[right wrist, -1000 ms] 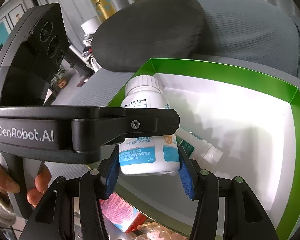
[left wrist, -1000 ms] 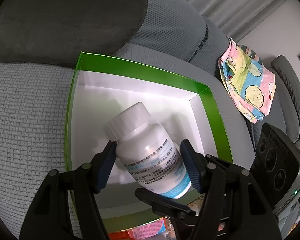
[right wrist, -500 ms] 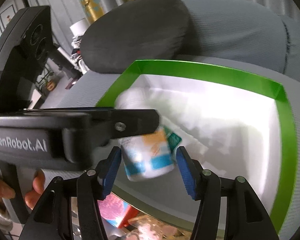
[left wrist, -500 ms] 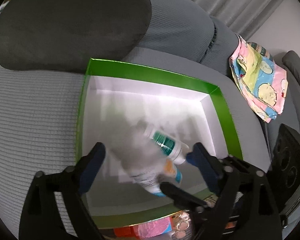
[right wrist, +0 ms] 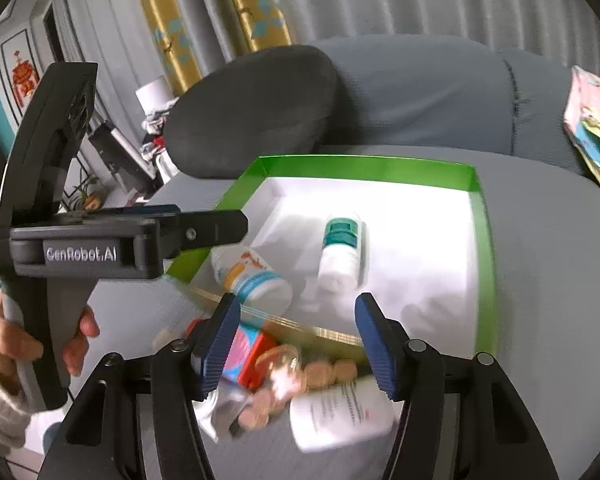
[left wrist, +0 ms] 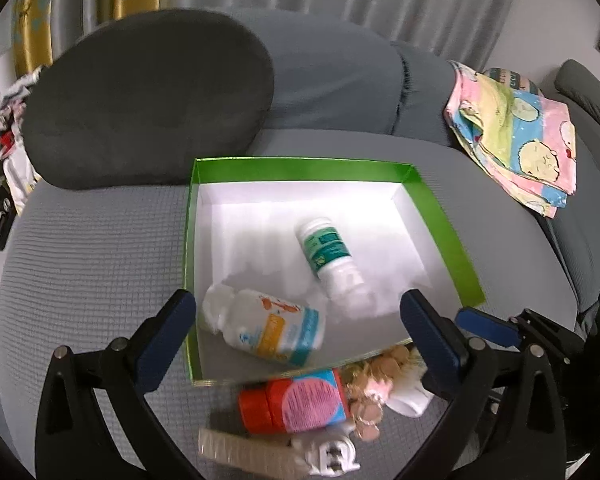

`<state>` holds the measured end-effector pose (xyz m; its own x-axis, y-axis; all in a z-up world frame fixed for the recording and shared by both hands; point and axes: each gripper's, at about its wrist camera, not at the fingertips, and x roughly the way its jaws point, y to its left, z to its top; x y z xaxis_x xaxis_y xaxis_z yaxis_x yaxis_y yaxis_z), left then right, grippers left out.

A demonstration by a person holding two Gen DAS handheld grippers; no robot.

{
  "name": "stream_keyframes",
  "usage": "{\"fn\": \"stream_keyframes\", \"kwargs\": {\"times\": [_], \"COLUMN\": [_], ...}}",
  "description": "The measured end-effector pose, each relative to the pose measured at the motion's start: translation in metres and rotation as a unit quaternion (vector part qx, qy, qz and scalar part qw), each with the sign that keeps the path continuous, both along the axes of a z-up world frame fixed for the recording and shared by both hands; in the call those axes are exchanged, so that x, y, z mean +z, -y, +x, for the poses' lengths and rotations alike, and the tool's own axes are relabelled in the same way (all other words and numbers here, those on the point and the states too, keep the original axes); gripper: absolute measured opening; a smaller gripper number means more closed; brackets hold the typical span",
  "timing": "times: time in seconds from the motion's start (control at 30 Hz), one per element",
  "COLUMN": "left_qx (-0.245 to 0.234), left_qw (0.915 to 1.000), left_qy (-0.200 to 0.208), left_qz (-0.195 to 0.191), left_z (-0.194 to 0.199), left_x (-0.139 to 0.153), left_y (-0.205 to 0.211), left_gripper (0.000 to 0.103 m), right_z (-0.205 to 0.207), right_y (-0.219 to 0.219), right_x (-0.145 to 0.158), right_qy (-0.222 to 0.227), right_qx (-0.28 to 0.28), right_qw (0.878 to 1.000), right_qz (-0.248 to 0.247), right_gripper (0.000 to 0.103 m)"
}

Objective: Organize rigid objects
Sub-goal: 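Withdraw the right tool from the box back toward the pile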

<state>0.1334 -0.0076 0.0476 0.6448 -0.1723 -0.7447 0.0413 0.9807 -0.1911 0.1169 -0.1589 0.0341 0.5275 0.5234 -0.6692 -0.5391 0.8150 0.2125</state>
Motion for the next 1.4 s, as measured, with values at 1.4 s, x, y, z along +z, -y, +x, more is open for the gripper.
{"fn": "stream_keyframes", "kwargs": {"times": [1.4], "left_qx": [0.048], "left_qw": [0.9969], "left_qy": [-0.04], "left_qz": [-0.046], "left_z": [-0.154], "left_x": [-0.057], "left_y": [0.068], "left_gripper": [0.102], "right_z": [-0.097], "right_y": [0.113], "right_x": [-0.035], "right_qy": [-0.063], "right_qx": [-0.078], "right_qw": [0.993], "right_qz": [0.062], "right_gripper": [0.075]}}
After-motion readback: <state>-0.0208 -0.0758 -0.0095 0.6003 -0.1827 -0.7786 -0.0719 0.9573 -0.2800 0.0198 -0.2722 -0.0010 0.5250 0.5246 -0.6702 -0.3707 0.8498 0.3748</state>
